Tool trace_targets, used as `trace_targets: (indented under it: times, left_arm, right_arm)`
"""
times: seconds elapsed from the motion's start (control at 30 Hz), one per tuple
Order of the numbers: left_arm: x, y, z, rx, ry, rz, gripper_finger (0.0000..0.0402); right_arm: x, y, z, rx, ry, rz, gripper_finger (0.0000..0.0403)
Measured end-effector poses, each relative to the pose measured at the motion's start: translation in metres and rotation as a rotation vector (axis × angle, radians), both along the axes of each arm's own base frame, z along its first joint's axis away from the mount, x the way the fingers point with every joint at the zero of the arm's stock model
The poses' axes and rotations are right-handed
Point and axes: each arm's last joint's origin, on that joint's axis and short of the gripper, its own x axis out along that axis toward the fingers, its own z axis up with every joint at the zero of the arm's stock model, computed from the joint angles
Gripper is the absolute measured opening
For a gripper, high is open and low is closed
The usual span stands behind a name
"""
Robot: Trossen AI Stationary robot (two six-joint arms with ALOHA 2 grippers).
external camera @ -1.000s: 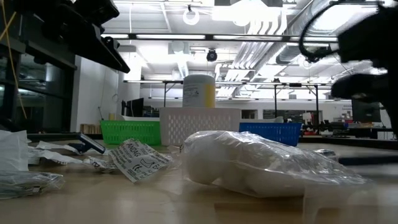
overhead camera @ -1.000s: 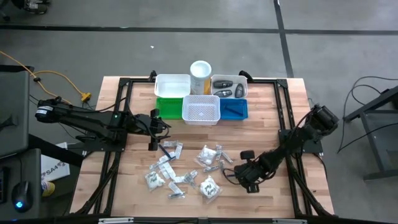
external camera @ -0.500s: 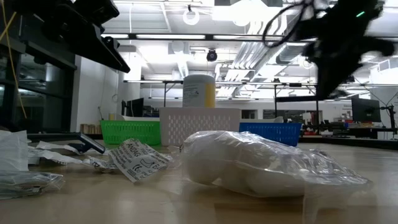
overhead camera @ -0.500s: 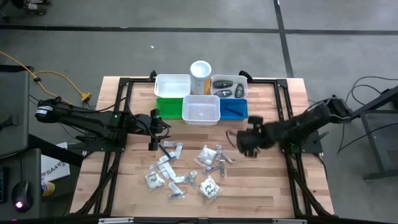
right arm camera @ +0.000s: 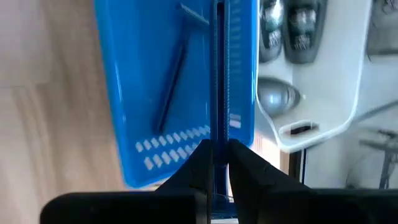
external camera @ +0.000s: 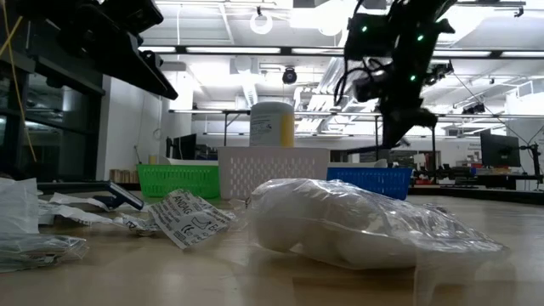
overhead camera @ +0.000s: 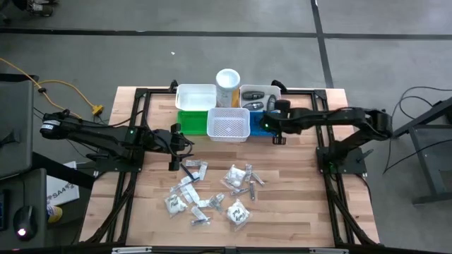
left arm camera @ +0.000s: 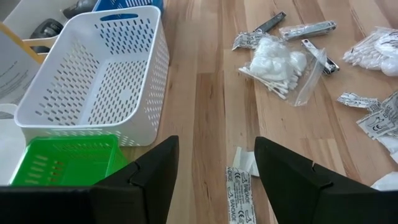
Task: Pick & Place Travel size toiletries
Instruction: Put the blue razor into the blue bin
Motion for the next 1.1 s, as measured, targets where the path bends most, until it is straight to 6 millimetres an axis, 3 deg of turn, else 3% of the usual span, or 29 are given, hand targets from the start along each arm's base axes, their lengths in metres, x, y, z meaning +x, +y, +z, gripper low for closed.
trace_targets:
  times: [0.23,0.6,0.83,1.1]
  left_arm:
    - [0.000,0.000,0.000,-0.006,-0.002,0.015,0.0209]
    - [0.000,0.000,0.000,-0.019,-0.004,0.027,0.0209]
    - [-0.001,0.001,-0.003,-0.061,0.023,0.072,0.0209]
    - [0.004,-0.005,-0.024,-0.028,0.213,-0.184,0.0209]
  right_arm:
    - [0.011,-0.013,-0.011,0.051,-0.019,0.065,0.0039]
    - [0.013,-0.014,-0.011,0.026,-0.048,0.017,0.0145]
    - [-0.001,0.006,0.000,0.115,-0.101,-0.150,0.0182]
    - [-0.008,0.042,0.008,0.276,-0.093,-0.084,0.0175]
